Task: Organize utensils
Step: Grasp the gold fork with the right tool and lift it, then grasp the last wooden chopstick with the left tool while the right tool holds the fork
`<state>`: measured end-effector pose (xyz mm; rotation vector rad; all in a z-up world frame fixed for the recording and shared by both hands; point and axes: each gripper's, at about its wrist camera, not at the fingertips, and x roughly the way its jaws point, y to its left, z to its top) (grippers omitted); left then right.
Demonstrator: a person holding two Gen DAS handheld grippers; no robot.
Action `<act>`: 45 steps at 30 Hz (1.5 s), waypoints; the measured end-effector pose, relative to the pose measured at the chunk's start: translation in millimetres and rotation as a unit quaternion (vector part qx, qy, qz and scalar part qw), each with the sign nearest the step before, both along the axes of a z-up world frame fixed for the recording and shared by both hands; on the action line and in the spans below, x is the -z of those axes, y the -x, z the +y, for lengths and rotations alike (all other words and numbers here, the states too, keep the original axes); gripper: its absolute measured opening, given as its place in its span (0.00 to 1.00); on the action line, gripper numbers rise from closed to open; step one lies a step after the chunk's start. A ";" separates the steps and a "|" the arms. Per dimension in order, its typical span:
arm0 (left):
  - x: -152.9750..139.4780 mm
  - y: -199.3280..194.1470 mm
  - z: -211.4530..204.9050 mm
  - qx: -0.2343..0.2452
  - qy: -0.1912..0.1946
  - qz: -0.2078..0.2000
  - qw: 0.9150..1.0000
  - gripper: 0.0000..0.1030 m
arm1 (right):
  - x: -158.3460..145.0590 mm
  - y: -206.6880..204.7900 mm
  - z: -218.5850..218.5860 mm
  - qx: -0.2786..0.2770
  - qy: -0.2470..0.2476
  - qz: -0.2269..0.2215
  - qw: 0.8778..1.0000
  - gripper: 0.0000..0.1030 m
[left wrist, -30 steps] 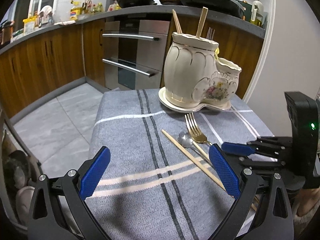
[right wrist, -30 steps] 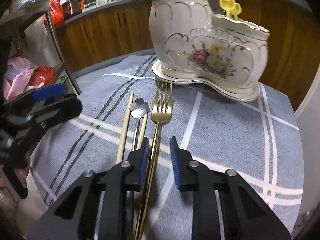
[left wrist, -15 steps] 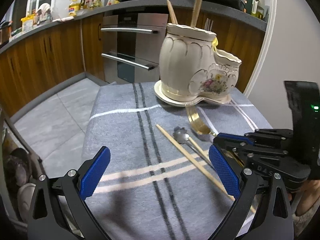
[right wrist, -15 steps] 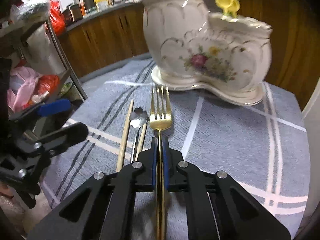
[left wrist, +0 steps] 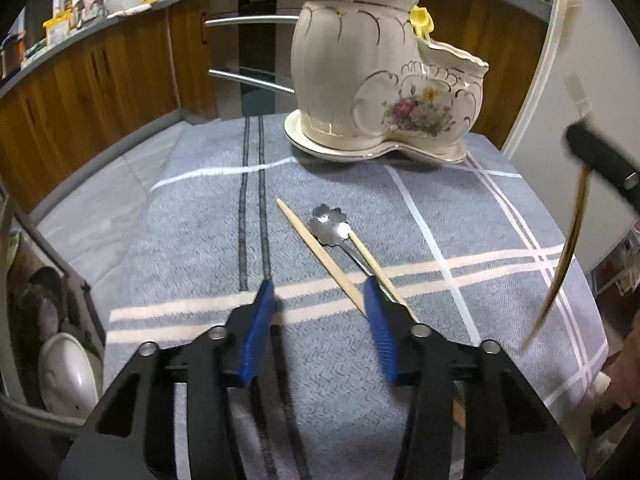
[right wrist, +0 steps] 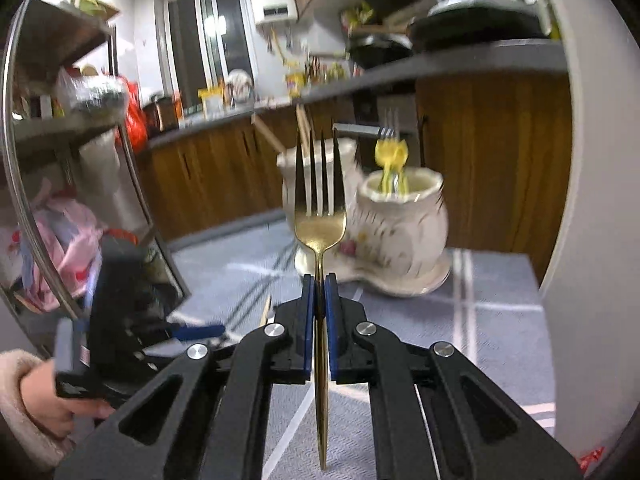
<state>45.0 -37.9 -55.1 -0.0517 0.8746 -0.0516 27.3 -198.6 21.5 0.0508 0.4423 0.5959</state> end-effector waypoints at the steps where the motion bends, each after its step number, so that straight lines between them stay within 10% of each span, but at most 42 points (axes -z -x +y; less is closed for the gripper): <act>1: -0.2 -0.9 -1.8 -0.002 0.001 0.002 1.000 0.44 | -2.7 2.2 -2.5 0.001 -0.006 -0.008 1.000 0.05; 27: 2.6 -29.9 -6.7 -0.004 -0.072 0.034 0.997 0.12 | -12.7 22.5 -23.9 0.006 -0.046 -0.038 0.998 0.05; 45: 4.9 -26.7 6.2 0.000 -0.082 0.024 0.996 0.10 | -11.3 22.4 -18.9 0.007 -0.040 -0.034 0.999 0.05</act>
